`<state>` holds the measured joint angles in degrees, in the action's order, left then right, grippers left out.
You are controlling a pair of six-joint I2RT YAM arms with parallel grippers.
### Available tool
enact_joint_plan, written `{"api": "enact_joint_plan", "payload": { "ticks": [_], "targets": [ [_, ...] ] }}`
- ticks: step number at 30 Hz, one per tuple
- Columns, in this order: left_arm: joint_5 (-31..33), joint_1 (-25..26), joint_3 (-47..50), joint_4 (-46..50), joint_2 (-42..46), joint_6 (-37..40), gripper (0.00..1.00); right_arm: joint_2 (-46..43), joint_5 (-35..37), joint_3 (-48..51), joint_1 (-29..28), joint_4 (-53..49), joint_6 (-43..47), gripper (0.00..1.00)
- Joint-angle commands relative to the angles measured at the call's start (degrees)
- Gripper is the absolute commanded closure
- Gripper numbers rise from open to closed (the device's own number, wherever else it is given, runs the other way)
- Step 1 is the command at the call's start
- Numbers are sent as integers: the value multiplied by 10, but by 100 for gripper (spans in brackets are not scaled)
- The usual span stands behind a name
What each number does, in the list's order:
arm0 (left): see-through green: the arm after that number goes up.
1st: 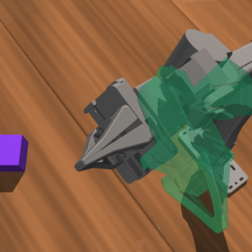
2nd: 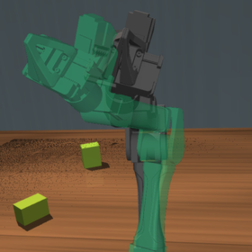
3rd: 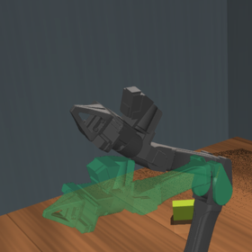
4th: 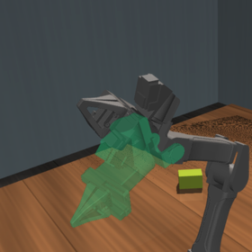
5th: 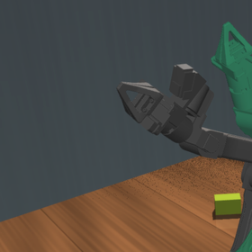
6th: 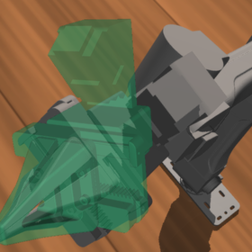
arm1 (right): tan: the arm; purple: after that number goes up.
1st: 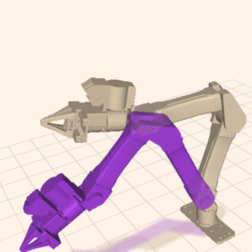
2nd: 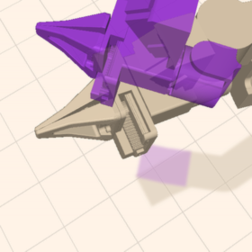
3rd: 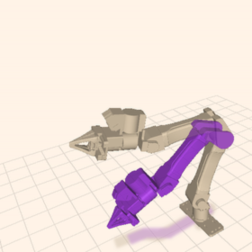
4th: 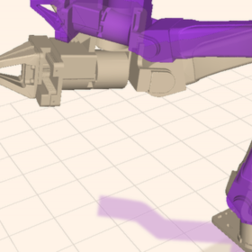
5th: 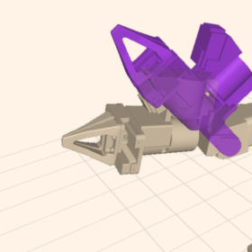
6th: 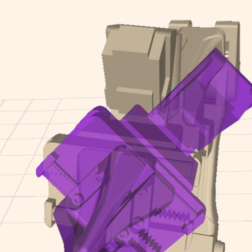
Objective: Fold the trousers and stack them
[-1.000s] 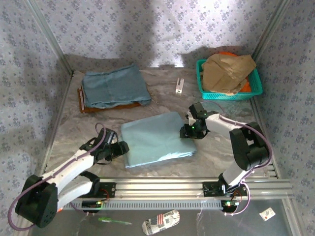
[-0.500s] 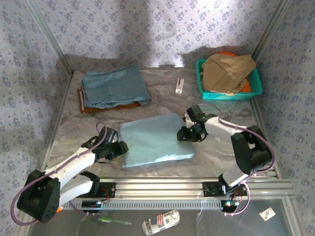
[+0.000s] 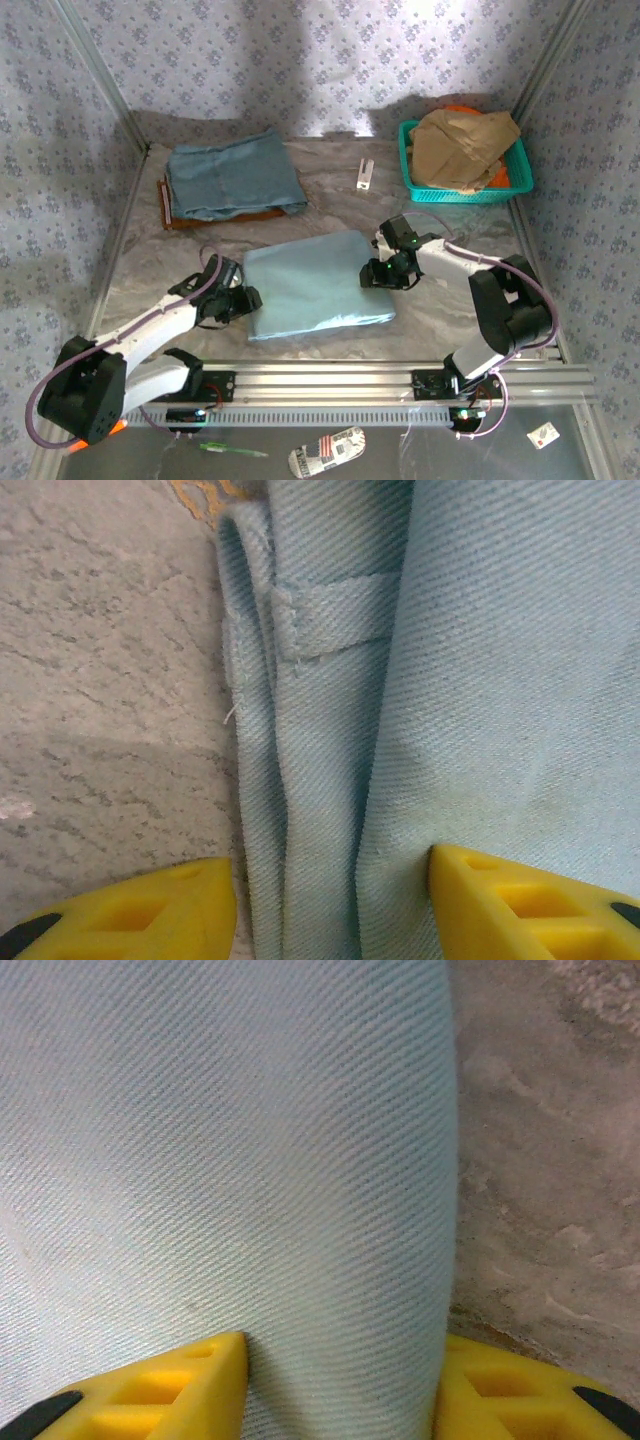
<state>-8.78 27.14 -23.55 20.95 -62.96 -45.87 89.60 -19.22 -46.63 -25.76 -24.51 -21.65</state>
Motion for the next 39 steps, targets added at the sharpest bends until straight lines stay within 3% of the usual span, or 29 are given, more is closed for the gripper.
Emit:
{"api": "enact_joint_plan", "payload": {
  "ticks": [1,8,17,20,23,30,39],
  "targets": [
    [-141,31,9,-211,-35,12,47,3,-13,15,0,-11,-10,53],
    [-150,32,12,-246,-64,11,49,-2,-22,25,0,-7,-10,50],
    [-129,34,6,-240,-76,18,75,-4,-31,41,0,3,-13,52],
    [-107,34,5,-210,-51,29,84,-12,-35,42,2,1,-14,57],
    [-84,32,2,-181,-27,37,100,-26,-29,41,4,-2,-22,72],
    [-57,25,-23,-122,25,37,100,-89,0,27,8,-41,-46,100],
    [-26,13,-123,-11,91,39,100,-189,40,-4,7,-91,-79,100]
  ]
}}
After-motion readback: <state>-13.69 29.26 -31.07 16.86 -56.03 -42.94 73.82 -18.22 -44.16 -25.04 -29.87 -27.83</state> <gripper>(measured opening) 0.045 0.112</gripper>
